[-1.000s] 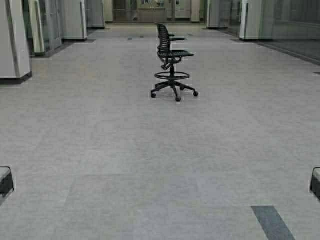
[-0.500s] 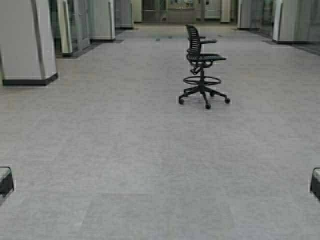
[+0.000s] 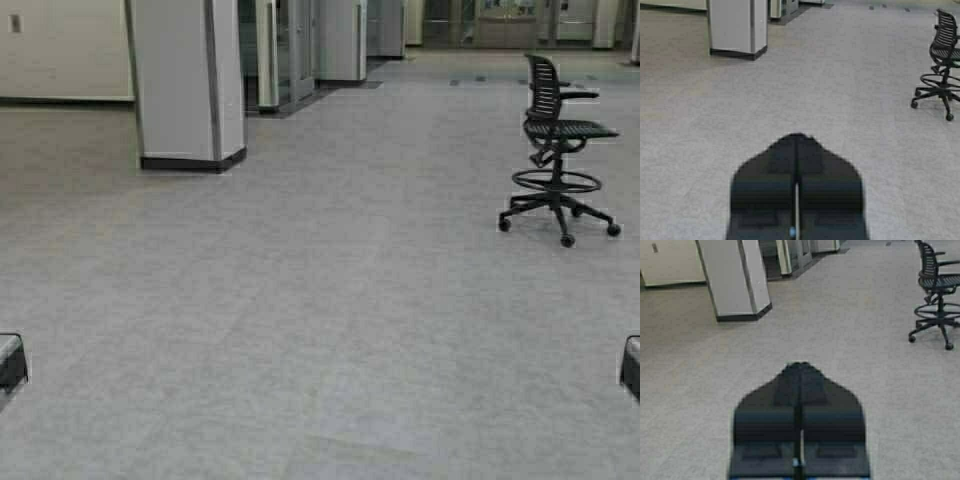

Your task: Navigate to elevator, push the call button, then enter the elevator

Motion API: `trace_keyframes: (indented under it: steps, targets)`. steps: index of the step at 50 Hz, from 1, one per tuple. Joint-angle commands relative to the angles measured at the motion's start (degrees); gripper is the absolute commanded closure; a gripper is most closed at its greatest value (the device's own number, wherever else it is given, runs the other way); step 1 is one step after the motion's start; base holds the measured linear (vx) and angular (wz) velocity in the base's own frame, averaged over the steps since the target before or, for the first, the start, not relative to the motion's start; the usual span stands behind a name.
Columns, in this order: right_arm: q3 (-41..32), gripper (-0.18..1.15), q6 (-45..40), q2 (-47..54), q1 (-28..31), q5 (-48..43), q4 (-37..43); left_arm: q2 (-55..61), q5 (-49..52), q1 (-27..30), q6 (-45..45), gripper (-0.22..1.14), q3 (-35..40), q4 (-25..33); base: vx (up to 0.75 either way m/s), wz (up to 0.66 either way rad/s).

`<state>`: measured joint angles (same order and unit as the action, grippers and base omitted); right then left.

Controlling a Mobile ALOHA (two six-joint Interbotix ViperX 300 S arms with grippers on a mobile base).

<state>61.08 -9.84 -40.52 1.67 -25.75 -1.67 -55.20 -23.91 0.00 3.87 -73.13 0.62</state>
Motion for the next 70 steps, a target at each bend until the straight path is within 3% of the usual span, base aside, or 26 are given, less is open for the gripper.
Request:
trace_keyframes:
  steps: [1, 22, 30, 37, 70]
  targets:
    - [-1.67, 0.92, 0.09, 3.78, 0.26, -0.62, -0.97, 0.18, -0.35, 1.14, 0.18, 0.89, 1.49, 0.00, 0.59, 0.18]
    - [-0.70, 0.92, 0.00, -0.35, 0.70, 0.53, -5.54, 1.58, -0.62, 1.14, 1.76, 0.89, 4.66, -0.18, 0.66, 0.25]
    - [-2.64, 0.92, 0.00, -3.52, 2.81, 7.65, -6.33, 7.21, -0.44, 1.14, -2.20, 0.89, 11.34, -1.85, 0.67, 0.26]
    - [-2.64, 0.92, 0.09, -4.92, 4.39, 12.04, -6.24, 10.81, -0.88, 1.05, -2.20, 0.89, 10.63, -2.55, 0.70, 0.25]
    - [-1.49, 0.92, 0.09, -2.02, 4.66, 4.75, -6.24, 8.96, -2.11, 1.05, 0.97, 0.89, 8.09, -2.46, 0.76, 0.03]
